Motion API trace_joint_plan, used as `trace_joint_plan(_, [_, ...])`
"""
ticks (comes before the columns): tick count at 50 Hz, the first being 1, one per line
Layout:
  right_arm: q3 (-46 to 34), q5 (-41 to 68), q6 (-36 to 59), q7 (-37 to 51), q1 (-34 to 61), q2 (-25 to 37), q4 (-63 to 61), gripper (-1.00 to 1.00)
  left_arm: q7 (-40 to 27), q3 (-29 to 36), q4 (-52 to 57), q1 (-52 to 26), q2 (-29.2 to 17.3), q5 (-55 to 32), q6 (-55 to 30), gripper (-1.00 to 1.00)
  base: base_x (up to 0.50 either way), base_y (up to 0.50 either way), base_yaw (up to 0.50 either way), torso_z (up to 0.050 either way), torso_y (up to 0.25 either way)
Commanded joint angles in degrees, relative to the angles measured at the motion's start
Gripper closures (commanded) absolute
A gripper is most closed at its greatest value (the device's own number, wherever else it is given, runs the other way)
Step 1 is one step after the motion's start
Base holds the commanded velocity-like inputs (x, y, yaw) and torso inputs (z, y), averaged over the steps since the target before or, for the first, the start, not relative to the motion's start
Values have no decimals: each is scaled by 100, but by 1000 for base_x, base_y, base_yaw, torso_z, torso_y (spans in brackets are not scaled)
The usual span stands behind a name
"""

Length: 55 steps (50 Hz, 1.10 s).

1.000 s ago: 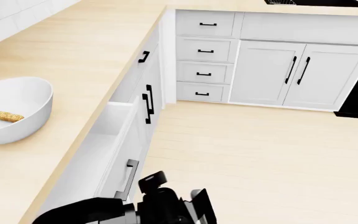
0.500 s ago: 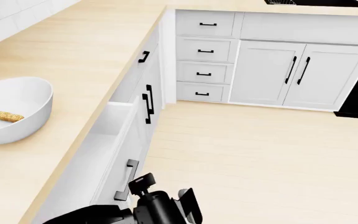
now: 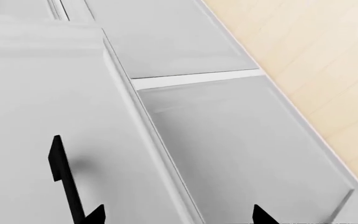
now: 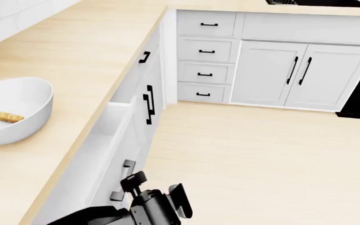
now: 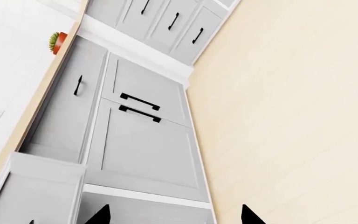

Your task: Place the bar in the bowl and close the drawer.

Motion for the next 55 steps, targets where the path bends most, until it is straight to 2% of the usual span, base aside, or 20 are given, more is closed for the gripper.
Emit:
trace_joint_plan(1, [16, -22, 18, 1, -8, -50, 58, -100, 743, -13, -370, 90, -1, 440, 128, -100, 0, 0, 0, 0, 0])
trace_joint_plan(23, [109, -23, -103, 14, -119, 31, -113, -100, 1011, -80, -1161, 89, -1, 778, 327, -100, 0, 0, 0, 0, 0])
trace_joint_plan(55, [121, -101, -40, 44, -117, -83, 18, -100, 1797, -179, -2354, 22, -1, 1569, 825, -100, 0, 0, 0, 0, 0])
